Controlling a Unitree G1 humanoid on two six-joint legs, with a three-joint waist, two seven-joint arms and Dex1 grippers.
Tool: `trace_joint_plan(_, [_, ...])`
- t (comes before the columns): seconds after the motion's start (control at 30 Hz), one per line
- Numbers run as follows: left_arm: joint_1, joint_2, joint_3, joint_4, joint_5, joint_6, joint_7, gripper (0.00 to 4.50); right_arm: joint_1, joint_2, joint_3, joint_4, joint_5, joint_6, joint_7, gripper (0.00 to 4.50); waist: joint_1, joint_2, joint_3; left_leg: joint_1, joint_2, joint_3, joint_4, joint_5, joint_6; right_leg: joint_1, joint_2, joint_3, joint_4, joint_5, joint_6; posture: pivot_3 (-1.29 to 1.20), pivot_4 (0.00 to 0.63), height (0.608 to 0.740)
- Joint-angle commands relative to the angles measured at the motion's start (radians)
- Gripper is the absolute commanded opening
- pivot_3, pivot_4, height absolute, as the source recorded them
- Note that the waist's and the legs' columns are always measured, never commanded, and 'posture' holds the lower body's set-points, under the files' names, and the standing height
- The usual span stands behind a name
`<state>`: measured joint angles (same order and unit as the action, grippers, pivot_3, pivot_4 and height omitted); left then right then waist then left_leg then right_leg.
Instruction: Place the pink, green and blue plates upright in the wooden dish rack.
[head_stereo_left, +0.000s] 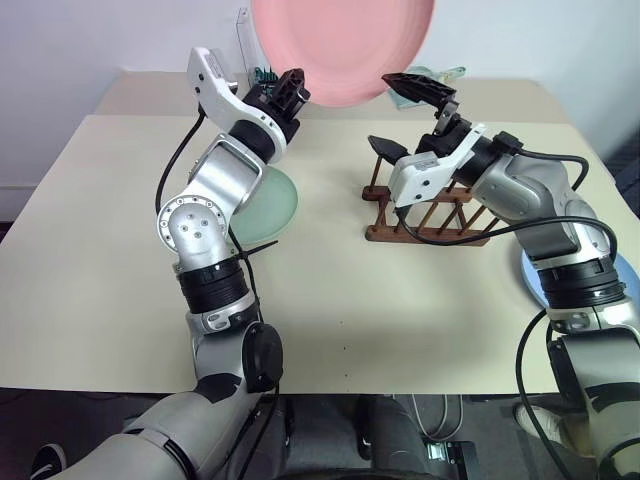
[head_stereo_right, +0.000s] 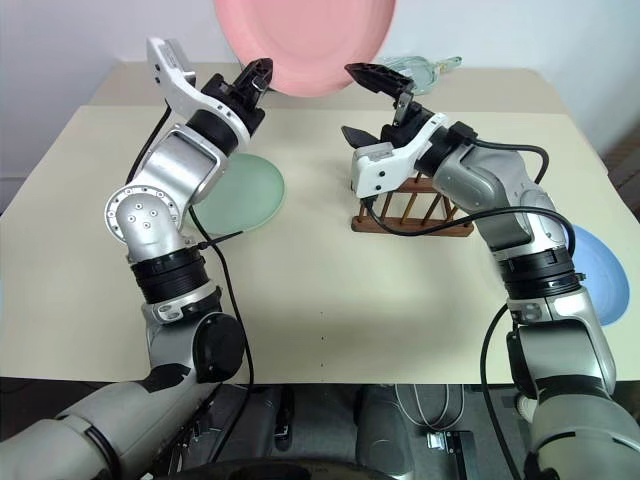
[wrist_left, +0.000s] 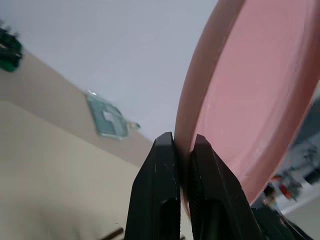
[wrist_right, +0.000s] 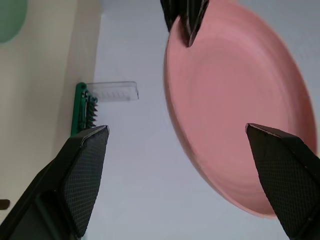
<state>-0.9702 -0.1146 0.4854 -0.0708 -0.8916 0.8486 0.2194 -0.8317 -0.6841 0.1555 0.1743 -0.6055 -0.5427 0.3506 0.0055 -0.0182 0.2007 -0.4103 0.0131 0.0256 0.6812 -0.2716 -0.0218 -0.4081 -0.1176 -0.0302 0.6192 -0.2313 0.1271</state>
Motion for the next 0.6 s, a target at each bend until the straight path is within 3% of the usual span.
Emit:
trace_joint_plan(0.03, [-0.005,0.008,-0.076,-0.027,0.014,-0.028,-0.022,0.07,-0.036,0.004,-0.005,-0.031,-0.008,0.014,-0.026,4.50,0.002,0.000,0.000,0.000,0.000,0.000,0.000,0.000,0.000,0.000,0.000,0.000,0.000,0.000,0.000,0.00,0.150,0.740])
trace_joint_plan(0.27, [0.018,-0.006,-0.146,-0.063,-0.008,-0.021,-0.021,0.07,-0.057,0.025,0.046,0.012,-0.052,0.023,-0.044,4.50,0.004,0.000,0.000,-0.001,0.000,0.000,0.000,-0.001,0.001,0.000,0.000,0.000,-0.002,0.000,0.000,0.00,0.150,0.740])
trace_joint_plan(0.3, [0.019,-0.002,-0.156,-0.065,-0.005,-0.020,-0.026,0.02,-0.059,0.027,0.049,0.020,-0.056,0.025,-0.051,4.24,0.004,0.000,0.000,-0.001,0.000,0.000,0.000,-0.001,0.001,0.000,0.000,0.000,-0.002,0.000,0.000,0.00,0.150,0.740])
trace_joint_plan(0.37, [0.021,0.003,-0.164,-0.070,-0.006,-0.017,-0.027,0.00,-0.068,0.026,0.053,0.033,-0.063,0.028,-0.062,3.64,0.004,0.000,0.000,-0.001,0.000,0.000,0.000,-0.001,0.001,0.000,0.000,0.000,-0.002,0.000,0.000,0.00,0.150,0.740])
trace_joint_plan(0.43, [0.026,0.001,-0.168,-0.074,-0.016,-0.010,-0.019,0.00,-0.079,0.023,0.052,0.044,-0.089,0.035,-0.095,2.71,0.004,0.000,0.000,-0.001,0.000,0.000,0.000,-0.001,0.001,0.000,0.000,0.000,-0.002,0.000,0.000,0.00,0.150,0.740])
trace_joint_plan(0.6, [0.034,-0.001,-0.183,-0.080,-0.034,0.005,-0.020,0.00,-0.095,0.013,0.058,0.090,-0.105,0.045,-0.115,0.06,0.004,0.000,0.000,-0.001,0.000,0.000,0.000,-0.001,0.002,0.000,0.000,0.000,-0.003,0.000,0.000,0.00,0.150,0.740])
